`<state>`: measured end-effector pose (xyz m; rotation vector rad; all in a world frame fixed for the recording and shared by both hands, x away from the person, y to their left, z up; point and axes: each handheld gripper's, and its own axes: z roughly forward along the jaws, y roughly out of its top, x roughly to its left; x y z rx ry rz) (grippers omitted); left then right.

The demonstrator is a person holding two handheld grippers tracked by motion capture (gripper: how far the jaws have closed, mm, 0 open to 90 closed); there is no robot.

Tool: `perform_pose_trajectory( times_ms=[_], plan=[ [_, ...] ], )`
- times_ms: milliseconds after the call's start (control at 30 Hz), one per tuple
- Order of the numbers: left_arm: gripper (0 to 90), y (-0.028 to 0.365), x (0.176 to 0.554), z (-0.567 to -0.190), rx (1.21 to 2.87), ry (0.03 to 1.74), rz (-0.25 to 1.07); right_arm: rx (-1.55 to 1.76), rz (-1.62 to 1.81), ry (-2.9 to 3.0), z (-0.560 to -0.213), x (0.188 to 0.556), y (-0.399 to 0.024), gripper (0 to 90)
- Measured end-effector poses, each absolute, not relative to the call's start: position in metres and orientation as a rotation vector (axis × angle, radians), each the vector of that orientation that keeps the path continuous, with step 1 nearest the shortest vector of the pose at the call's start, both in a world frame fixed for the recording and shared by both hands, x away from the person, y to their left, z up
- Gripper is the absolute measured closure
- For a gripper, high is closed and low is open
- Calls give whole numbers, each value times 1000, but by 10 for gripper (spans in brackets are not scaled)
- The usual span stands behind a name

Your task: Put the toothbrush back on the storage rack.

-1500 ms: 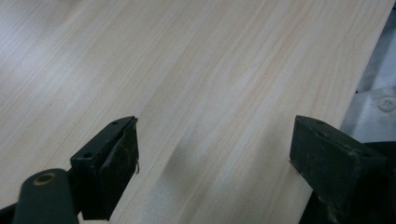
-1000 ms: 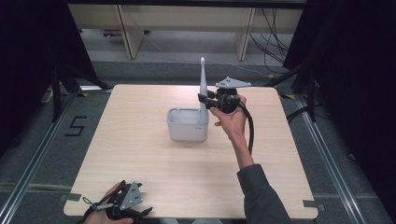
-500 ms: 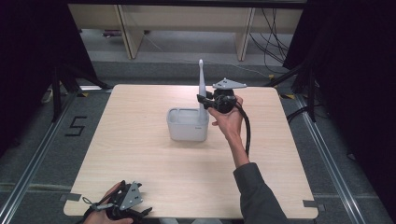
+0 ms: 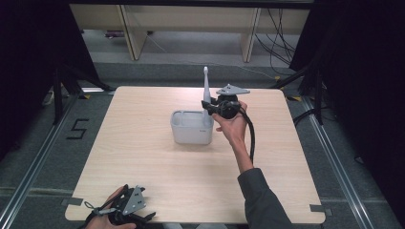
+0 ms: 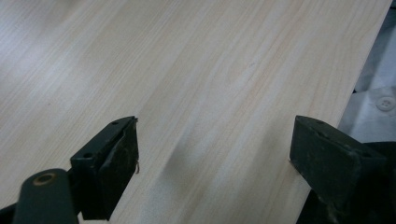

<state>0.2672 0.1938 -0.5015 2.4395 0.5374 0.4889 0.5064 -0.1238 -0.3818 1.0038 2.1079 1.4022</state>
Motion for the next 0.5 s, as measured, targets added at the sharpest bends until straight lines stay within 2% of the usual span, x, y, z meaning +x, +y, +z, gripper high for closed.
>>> perform_pose_trajectory(
  times_ms=[500],
  plan=[
    [153,194,267,-501,2439,535,493,1042,1354,2148,-400,507,-122,664]
  ],
)
